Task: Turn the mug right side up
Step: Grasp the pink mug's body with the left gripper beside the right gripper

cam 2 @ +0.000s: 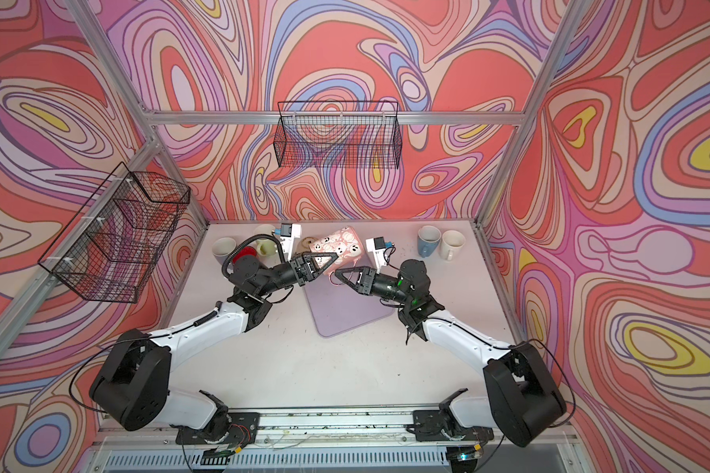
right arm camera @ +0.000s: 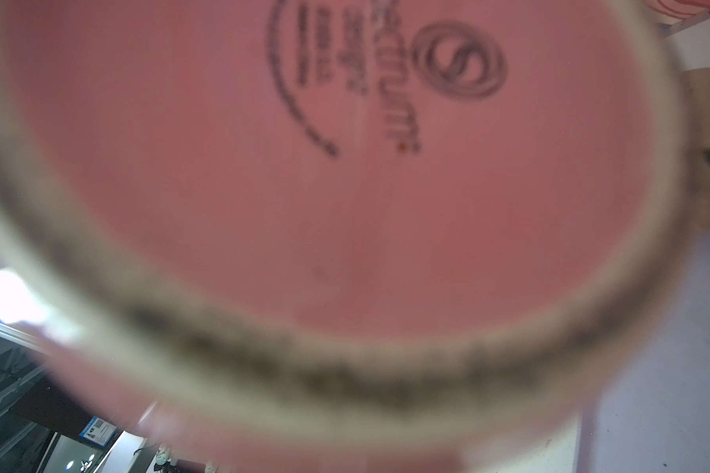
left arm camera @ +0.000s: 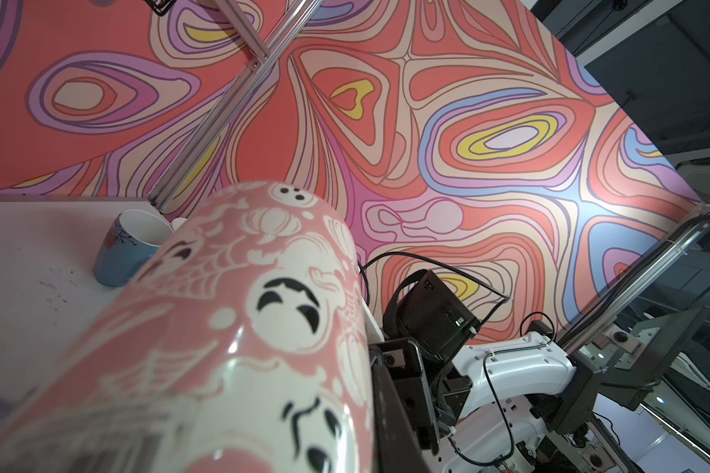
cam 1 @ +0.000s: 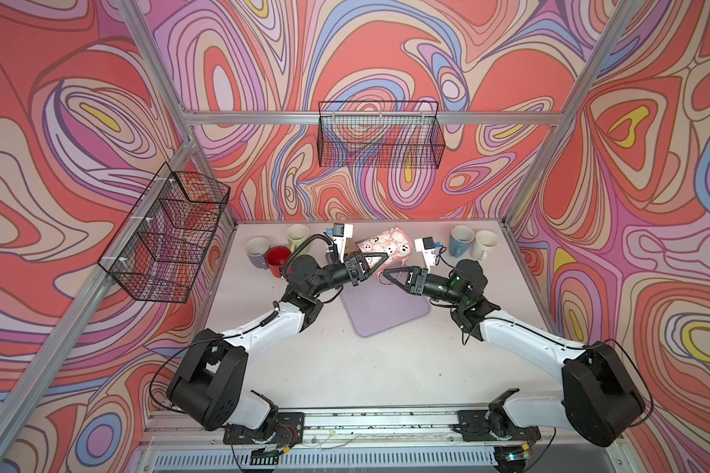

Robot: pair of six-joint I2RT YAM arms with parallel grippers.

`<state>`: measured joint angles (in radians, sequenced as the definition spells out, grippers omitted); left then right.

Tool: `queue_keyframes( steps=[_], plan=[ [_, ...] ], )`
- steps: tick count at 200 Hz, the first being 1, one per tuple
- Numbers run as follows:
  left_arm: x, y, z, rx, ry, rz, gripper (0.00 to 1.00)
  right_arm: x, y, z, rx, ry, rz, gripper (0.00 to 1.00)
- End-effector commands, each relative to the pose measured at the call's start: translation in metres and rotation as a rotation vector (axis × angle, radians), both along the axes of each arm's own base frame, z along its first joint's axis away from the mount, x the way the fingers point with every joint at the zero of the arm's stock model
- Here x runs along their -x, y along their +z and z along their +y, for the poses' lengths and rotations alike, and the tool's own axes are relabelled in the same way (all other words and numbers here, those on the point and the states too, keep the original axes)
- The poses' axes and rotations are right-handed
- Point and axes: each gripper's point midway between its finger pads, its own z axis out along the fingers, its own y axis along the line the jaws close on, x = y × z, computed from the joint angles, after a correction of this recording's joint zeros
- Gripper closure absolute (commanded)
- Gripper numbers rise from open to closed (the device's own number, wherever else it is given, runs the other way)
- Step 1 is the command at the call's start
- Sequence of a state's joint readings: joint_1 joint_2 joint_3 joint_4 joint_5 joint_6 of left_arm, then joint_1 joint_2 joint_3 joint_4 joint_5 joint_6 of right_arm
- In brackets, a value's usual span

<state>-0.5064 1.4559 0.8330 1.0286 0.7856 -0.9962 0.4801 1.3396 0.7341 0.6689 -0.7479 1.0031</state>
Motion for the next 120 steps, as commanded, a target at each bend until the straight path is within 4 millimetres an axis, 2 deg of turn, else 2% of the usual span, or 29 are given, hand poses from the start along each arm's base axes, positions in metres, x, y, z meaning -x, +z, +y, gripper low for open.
queue_keyframes(
  steps=[1, 37, 73, 120],
  plan=[
    [-0.005, 0.013, 0.005, 0.028, 0.054, 0.006, 1.00, 0.001, 0.027, -0.001, -0.018, -0.029, -0.206, 0.78],
    [-0.004, 0.015, 0.007, 0.020, 0.072, -0.004, 1.00, 0.002, 0.030, -0.002, -0.037, -0.032, -0.209, 0.62],
    [-0.004, 0.014, 0.010, 0.012, 0.084, -0.007, 1.00, -0.001, 0.030, -0.001, -0.042, -0.035, -0.206, 0.57],
    [-0.003, 0.021, 0.023, 0.003, 0.125, -0.023, 1.00, -0.001, 0.023, -0.004, -0.022, -0.055, -0.194, 0.52]
  ],
)
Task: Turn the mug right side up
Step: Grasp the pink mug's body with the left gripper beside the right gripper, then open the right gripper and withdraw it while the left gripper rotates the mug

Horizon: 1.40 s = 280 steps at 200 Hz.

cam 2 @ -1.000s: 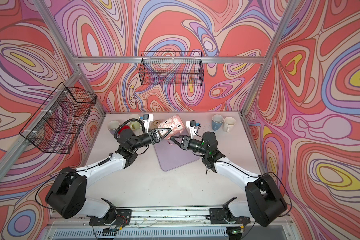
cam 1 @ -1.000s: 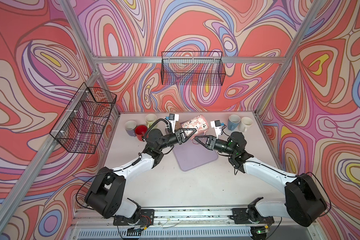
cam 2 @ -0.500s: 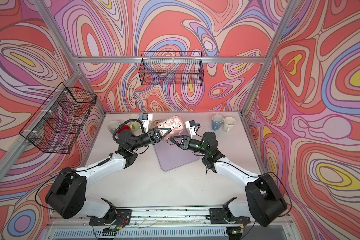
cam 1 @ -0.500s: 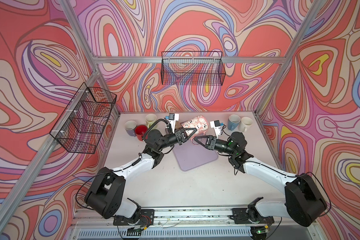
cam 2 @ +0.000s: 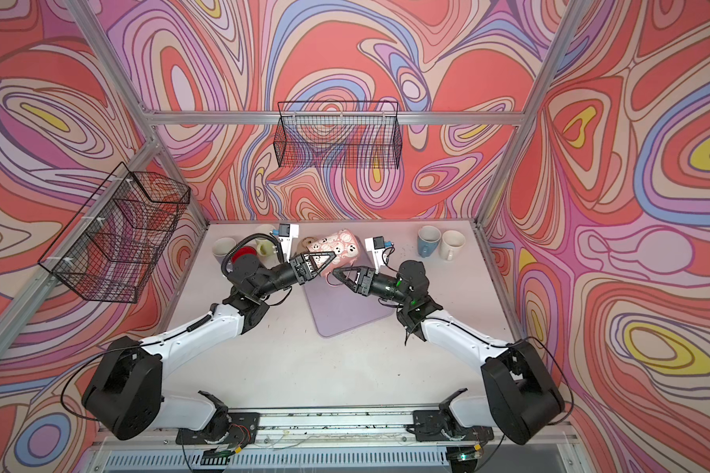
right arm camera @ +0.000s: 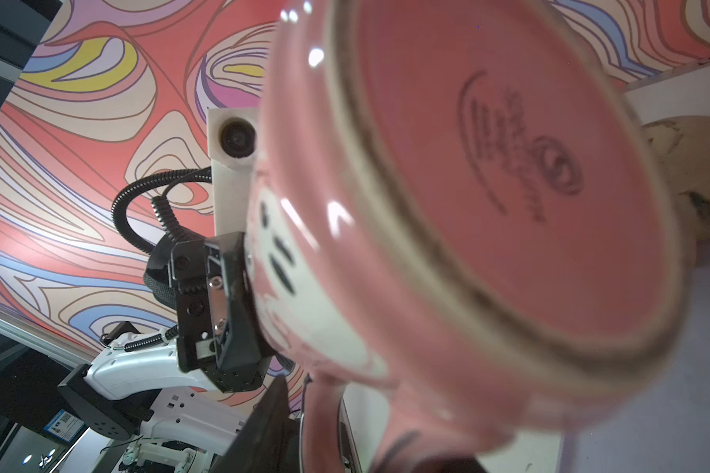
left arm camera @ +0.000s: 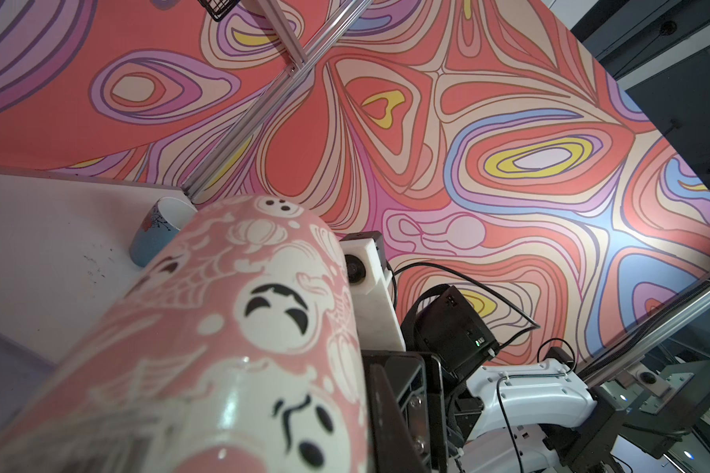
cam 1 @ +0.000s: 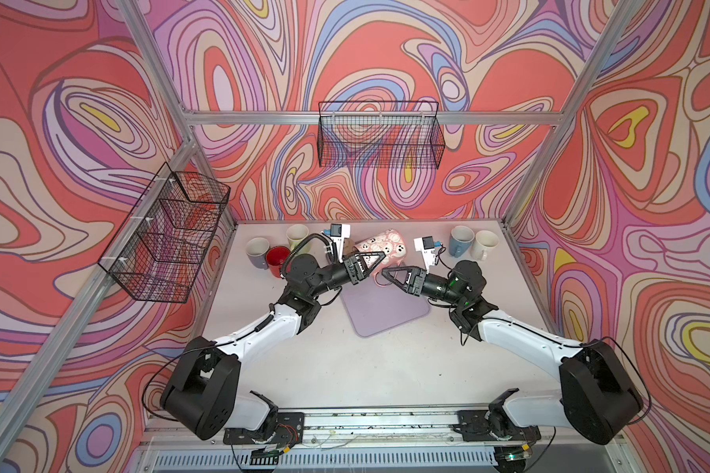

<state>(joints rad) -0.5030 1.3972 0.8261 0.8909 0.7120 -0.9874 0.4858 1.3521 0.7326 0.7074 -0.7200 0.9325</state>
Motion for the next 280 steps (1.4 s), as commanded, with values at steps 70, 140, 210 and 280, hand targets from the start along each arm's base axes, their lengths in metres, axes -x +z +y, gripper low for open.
queue_keyframes(
  steps=[70, 140, 210, 280],
  plan=[
    [0.008, 0.037, 0.031, 0.007, 0.093, -0.130, 1.00, 0.001, 0.017, -0.006, -0.021, -0.042, -0.107, 0.42],
    [0.009, 0.043, 0.047, -0.016, 0.139, -0.136, 1.00, -0.002, 0.008, -0.006, -0.001, -0.060, -0.095, 0.39],
    [0.008, 0.037, 0.069, -0.171, 0.219, -0.110, 1.00, -0.006, -0.005, -0.007, 0.037, -0.072, -0.078, 0.39],
    [0.003, 0.025, 0.102, -0.471, 0.327, -0.068, 1.00, -0.009, -0.027, -0.019, 0.135, -0.126, -0.041, 0.40]
  ],
)
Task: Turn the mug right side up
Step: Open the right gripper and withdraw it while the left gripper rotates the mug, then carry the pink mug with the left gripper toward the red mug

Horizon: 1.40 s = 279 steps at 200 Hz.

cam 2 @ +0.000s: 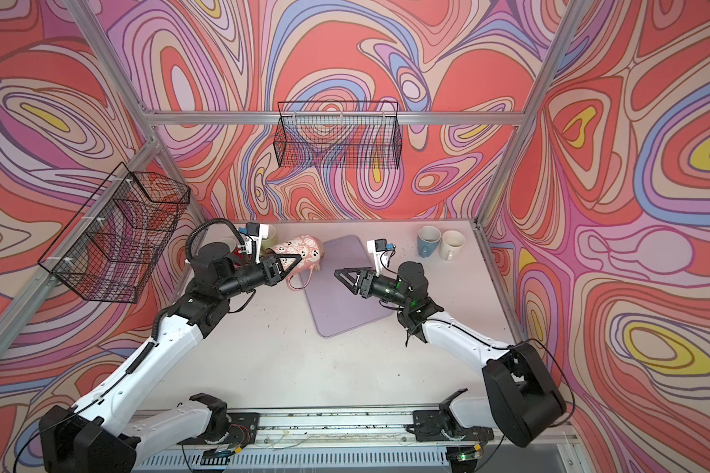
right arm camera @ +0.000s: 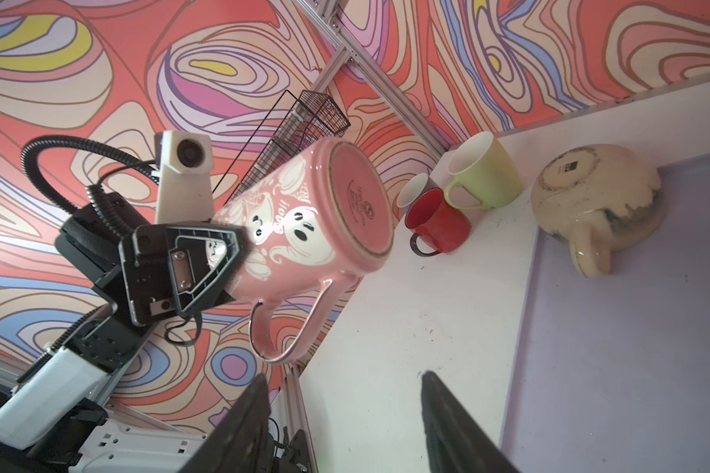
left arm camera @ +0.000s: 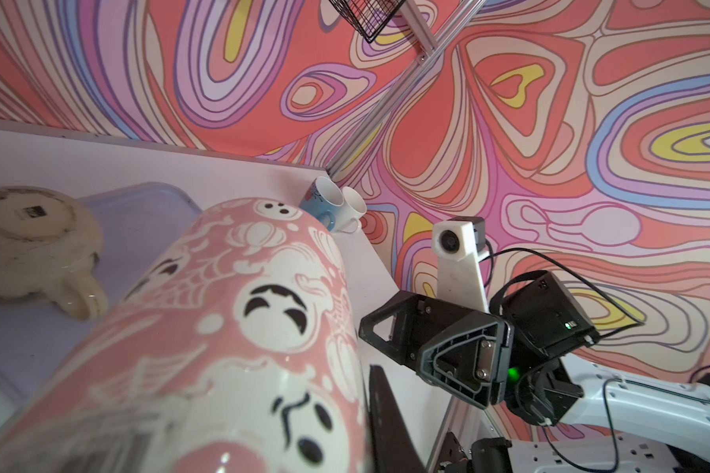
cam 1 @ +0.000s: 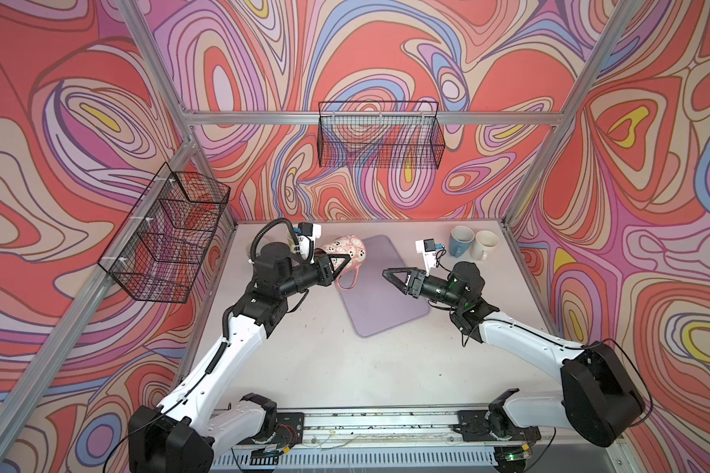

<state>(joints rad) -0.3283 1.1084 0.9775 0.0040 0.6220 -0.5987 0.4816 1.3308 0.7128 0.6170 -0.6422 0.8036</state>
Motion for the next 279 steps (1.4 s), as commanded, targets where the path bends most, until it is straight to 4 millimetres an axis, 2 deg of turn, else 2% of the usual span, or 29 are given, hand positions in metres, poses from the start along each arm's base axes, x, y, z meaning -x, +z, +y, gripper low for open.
queue_keyframes(
  steps=[1, 69, 134, 190, 227, 279],
  plan=[
    [0.006, 0.033, 0.016, -0.121, 0.035, -0.130, 1.00, 0.000, -0.009, -0.010, 0.047, -0.040, 0.000, 0.40],
    [-0.006, 0.020, 0.054, -0.472, 0.118, -0.012, 1.00, -0.003, -0.034, -0.024, 0.101, -0.101, 0.048, 0.42],
    [-0.031, -0.004, 0.080, -0.671, 0.146, 0.115, 1.00, -0.005, -0.057, -0.030, 0.108, -0.139, 0.099, 0.43],
    [-0.058, -0.022, 0.083, -0.799, 0.103, 0.172, 1.00, -0.001, -0.068, -0.037, 0.110, -0.160, 0.123, 0.43],
    [-0.080, -0.045, 0.088, -0.896, 0.085, 0.225, 1.00, -0.001, -0.075, -0.038, 0.098, -0.165, 0.143, 0.44],
    [-0.102, -0.062, 0.090, -0.941, 0.104, 0.245, 1.00, -0.004, -0.091, -0.040, 0.105, -0.178, 0.181, 0.44]
  ],
)
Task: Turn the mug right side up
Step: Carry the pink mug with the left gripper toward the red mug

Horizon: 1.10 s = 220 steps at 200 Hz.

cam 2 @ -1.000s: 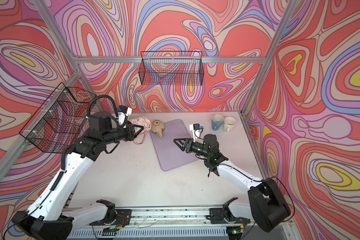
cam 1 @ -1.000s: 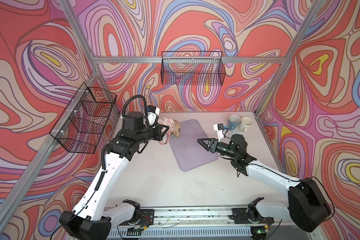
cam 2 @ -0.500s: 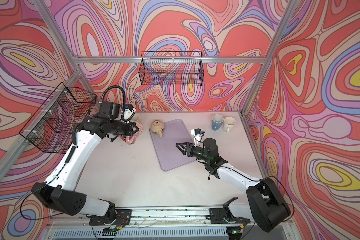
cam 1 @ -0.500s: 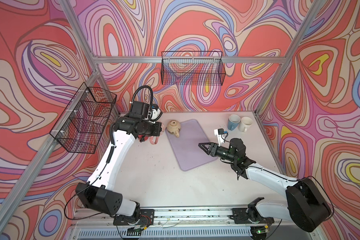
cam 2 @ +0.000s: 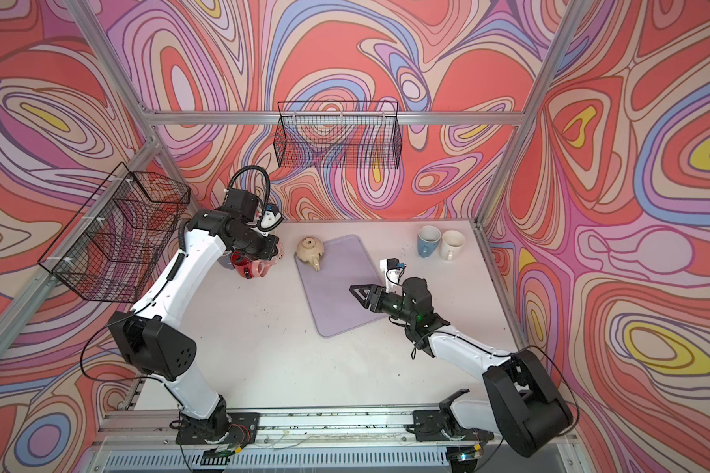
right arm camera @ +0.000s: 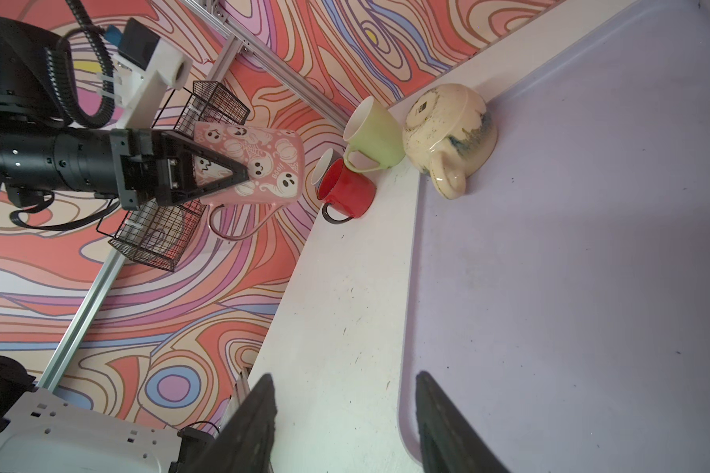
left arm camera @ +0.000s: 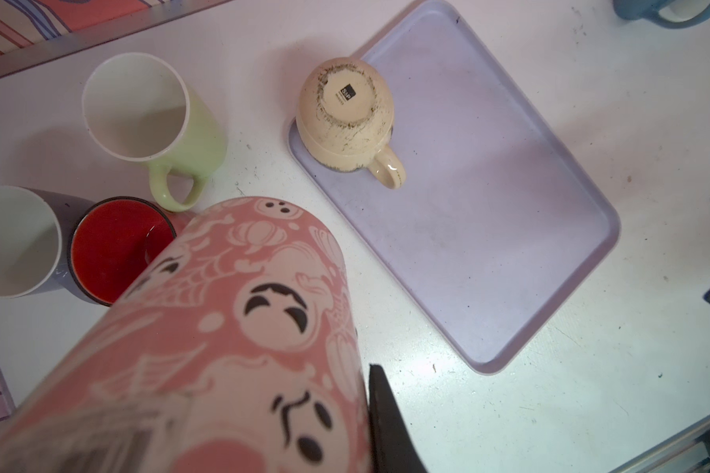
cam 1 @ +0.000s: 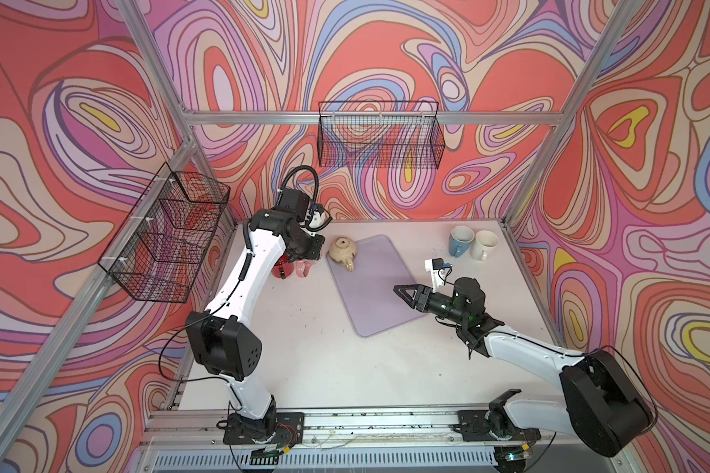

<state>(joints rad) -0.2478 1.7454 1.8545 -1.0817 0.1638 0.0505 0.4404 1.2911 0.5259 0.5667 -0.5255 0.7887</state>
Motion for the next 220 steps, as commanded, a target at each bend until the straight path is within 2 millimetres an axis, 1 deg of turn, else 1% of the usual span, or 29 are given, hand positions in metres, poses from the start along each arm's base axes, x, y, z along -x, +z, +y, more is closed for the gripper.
queue_keyframes(
  steps=[1, 40, 70, 98, 123, 161, 181, 220],
  plan=[
    [-0.013, 0.022, 0.008, -0.050, -0.009, -0.092, 1.00, -0.003, -0.011, -0.004, 0.000, -0.023, 0.021, 0.44],
    [-0.027, 0.000, 0.015, -0.130, -0.013, -0.049, 1.00, -0.005, -0.015, -0.004, -0.006, -0.026, 0.034, 0.44],
    [-0.037, -0.017, 0.014, -0.147, -0.015, -0.012, 1.00, -0.008, -0.017, -0.003, -0.012, -0.028, 0.043, 0.45],
    [-0.047, -0.028, 0.012, -0.157, -0.014, 0.004, 1.00, -0.009, -0.018, -0.003, -0.012, -0.027, 0.051, 0.45],
    [-0.056, -0.041, 0.015, -0.192, -0.011, 0.026, 1.00, -0.010, -0.021, -0.004, -0.004, -0.034, 0.061, 0.45],
    [-0.062, -0.063, 0.013, -0.204, -0.019, 0.077, 1.00, -0.013, -0.022, -0.004, -0.001, -0.044, 0.068, 0.45],
    [-0.064, -0.070, 0.009, -0.187, -0.024, 0.086, 1.00, -0.014, -0.023, -0.005, 0.002, -0.048, 0.073, 0.45],
    [-0.069, -0.082, 0.008, -0.191, -0.027, 0.103, 1.00, -0.015, -0.027, -0.005, 0.003, -0.053, 0.081, 0.45]
  ],
)
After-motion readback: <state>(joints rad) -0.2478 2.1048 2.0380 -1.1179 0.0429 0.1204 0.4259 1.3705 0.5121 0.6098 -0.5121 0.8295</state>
